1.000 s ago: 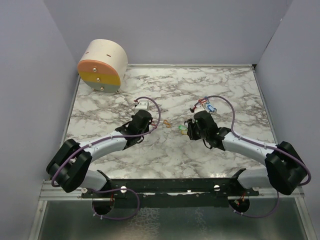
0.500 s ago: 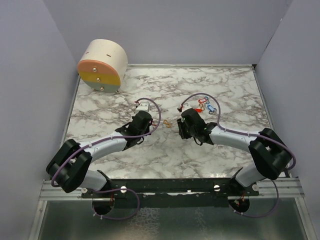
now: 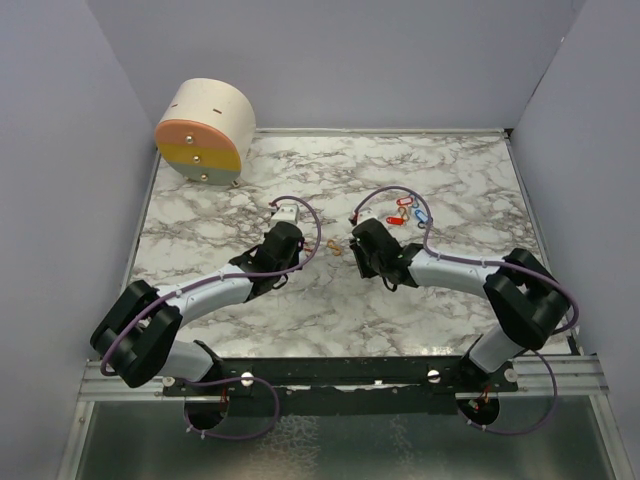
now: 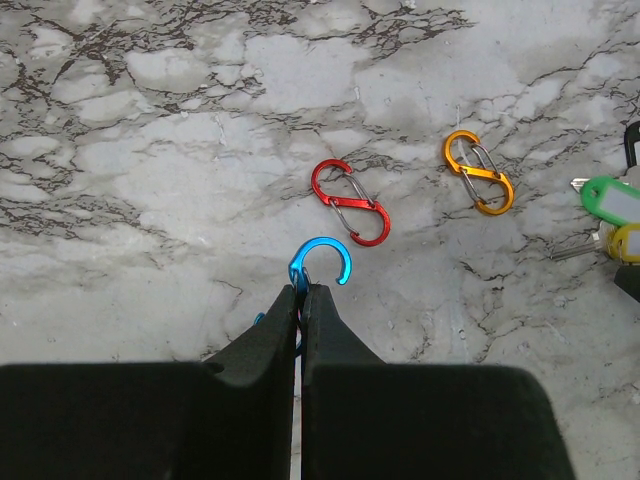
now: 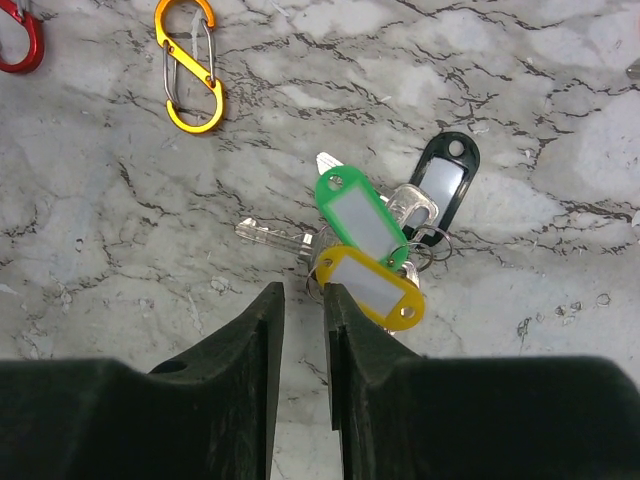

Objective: Put the keys on the keyring

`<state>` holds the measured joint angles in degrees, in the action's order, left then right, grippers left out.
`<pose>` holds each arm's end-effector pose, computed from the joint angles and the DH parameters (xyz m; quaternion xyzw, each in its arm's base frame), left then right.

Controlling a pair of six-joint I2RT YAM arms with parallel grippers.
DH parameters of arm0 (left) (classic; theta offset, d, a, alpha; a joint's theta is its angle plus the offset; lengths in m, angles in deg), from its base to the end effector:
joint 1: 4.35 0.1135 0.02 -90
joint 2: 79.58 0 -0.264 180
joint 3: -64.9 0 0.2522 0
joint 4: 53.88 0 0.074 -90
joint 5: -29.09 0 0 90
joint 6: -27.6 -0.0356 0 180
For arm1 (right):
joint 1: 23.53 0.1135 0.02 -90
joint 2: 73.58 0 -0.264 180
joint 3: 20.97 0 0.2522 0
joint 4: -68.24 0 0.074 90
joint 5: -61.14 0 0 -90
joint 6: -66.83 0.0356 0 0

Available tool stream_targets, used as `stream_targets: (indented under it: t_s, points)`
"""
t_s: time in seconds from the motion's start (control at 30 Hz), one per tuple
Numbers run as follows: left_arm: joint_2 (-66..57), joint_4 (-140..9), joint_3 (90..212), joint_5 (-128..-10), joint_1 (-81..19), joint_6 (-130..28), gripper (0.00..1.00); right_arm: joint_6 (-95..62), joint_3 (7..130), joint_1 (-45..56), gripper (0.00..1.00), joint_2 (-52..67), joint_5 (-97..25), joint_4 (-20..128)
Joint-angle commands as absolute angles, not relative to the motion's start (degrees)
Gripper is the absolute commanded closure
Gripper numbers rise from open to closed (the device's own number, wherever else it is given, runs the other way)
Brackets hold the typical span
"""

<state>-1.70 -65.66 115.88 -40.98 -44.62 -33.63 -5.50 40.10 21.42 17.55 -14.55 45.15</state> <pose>0.2164 -0.1674 0.1903 0.0144 0.8908 -0.1132 0.4398 0.2246 0.2118 0.1643 -0.1837 0.9241 0.0620 0.3293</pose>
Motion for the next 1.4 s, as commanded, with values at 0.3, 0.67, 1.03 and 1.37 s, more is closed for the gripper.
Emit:
stream_targets:
  t_s: [0.3,0.67,1.03,1.37]
  points:
    - [-2.47,-64.15,114.96,-42.18,-44.95,-33.91,1.00,-5.66,42.14,22.35,0.80,20.14,-10.94,45.07]
    - [-2.81,-64.05,114.70,-42.19,-44.96,-33.91,1.00,-5.56,42.86,22.65,0.83,21.41,-9.67,44.84]
    - [-3.30,-64.29,114.70,-42.21,-44.96,-33.88,1.00,-5.07,42.35,22.88,0.96,19.83,-7.88,45.09]
    - [-5.44,-64.96,114.77,-42.80,-44.96,-33.59,1.00,-5.78,38.84,23.06,0.99,8.75,-9.09,47.04]
